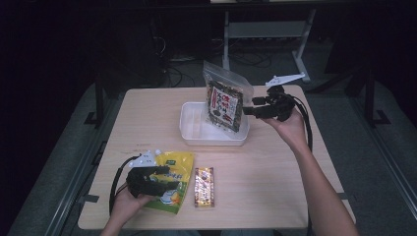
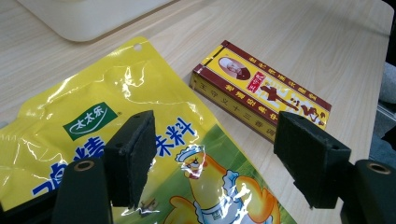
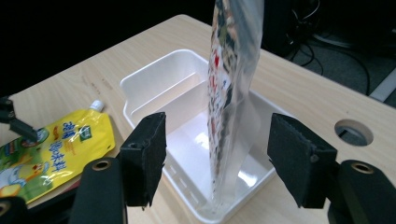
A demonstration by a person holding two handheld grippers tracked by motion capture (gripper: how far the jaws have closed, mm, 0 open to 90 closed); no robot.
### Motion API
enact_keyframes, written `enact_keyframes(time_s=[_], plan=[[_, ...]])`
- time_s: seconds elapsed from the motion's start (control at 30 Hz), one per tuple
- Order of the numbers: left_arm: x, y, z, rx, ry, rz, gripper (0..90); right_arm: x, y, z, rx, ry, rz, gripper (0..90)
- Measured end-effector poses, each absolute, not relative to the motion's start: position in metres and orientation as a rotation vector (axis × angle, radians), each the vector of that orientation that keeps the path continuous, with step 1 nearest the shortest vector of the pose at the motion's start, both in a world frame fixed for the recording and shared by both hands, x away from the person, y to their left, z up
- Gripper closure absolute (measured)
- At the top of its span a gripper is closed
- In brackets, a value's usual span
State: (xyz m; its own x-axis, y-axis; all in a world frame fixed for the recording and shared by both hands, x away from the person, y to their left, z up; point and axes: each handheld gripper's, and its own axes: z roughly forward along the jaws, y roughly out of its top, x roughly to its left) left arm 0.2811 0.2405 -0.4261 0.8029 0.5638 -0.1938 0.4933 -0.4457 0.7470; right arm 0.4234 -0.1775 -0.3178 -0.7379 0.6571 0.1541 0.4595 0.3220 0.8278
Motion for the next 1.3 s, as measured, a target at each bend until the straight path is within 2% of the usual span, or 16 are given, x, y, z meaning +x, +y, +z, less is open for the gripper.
enact_keyframes(time_s=[0.4,1.3], plan=[[0.281,0.241,-0.426,2.126,0.785,0.113,29.1,0.410,-0.182,-0.323,1.041,2.410,1.378,34.6],[0.281,0.248,-0.425,2.118,0.810,0.134,28.5,0.375,-0.159,-0.330,0.971,2.483,1.410,30.6]])
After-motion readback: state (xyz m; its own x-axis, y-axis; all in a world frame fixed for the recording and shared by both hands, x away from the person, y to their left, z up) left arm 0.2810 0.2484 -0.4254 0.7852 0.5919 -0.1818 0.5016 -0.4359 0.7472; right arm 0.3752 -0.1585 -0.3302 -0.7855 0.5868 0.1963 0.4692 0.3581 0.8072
